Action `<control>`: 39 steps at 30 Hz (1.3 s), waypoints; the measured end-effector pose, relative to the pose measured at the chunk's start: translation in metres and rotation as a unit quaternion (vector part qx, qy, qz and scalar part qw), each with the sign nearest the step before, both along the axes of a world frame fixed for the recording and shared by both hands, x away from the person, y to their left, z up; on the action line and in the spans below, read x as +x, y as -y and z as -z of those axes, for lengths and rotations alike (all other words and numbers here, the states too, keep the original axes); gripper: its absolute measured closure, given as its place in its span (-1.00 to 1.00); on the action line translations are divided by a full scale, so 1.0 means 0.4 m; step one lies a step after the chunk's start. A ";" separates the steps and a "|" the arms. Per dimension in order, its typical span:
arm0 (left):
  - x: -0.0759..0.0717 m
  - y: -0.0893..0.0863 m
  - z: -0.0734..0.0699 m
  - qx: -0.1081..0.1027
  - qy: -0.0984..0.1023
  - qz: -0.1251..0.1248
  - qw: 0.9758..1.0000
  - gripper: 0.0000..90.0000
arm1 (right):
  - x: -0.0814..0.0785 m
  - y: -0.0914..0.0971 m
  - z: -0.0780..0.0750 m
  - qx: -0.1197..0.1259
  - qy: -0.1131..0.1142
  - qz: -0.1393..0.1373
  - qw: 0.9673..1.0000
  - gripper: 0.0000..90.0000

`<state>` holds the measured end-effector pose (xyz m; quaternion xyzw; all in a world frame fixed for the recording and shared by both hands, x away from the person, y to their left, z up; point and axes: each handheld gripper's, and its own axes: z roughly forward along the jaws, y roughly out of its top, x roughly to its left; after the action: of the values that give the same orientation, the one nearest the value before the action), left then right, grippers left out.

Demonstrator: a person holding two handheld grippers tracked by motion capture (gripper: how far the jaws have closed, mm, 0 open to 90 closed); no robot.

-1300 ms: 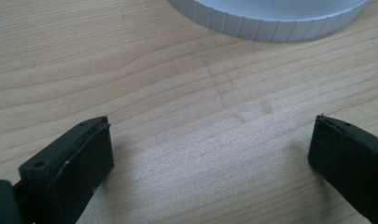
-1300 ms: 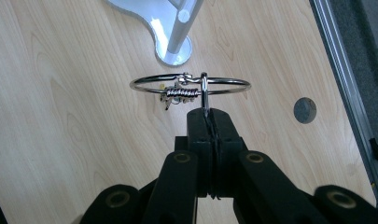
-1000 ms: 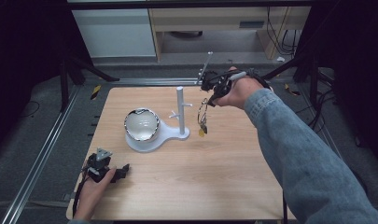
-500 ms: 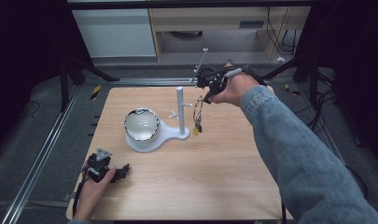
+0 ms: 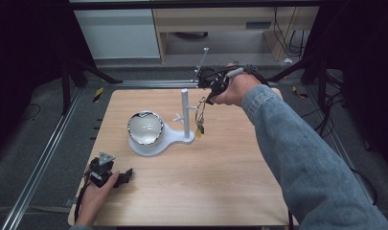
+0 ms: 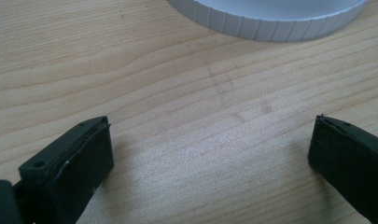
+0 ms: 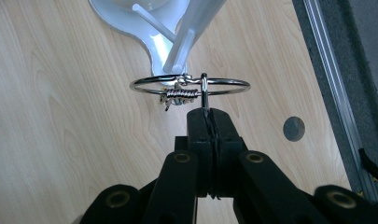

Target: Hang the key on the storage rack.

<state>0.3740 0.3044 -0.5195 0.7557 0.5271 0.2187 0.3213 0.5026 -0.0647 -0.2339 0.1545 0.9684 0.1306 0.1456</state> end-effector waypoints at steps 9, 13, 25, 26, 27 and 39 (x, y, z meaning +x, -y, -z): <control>0.000 0.000 0.000 0.000 0.000 0.001 1.000 -1.00 | 0.007 -0.011 0.004 0.002 -0.002 -0.001 1.000 0.97; 0.000 0.000 0.000 0.000 0.000 0.000 1.000 -1.00 | 0.009 -0.016 0.004 0.002 -0.002 0.000 1.000 0.97; 0.000 0.000 0.000 -0.001 0.001 0.001 1.000 -1.00 | 0.022 -0.033 0.010 0.003 -0.003 0.001 1.000 0.97; 0.000 0.000 0.000 0.000 0.000 0.001 1.000 -1.00 | 0.023 -0.035 0.011 0.001 -0.003 0.003 1.000 0.97; 0.000 0.000 0.000 -0.001 0.001 0.001 1.000 -1.00 | 0.024 -0.036 0.011 0.001 -0.003 0.002 1.000 0.97; 0.000 -0.001 0.000 0.000 0.001 0.002 1.000 -1.00 | 0.040 -0.044 0.033 0.003 -0.009 0.004 1.000 0.97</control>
<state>0.3739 0.3047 -0.5196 0.7564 0.5256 0.2185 0.3224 0.5185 -0.0472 -0.2472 0.1597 0.9687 0.1312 0.1372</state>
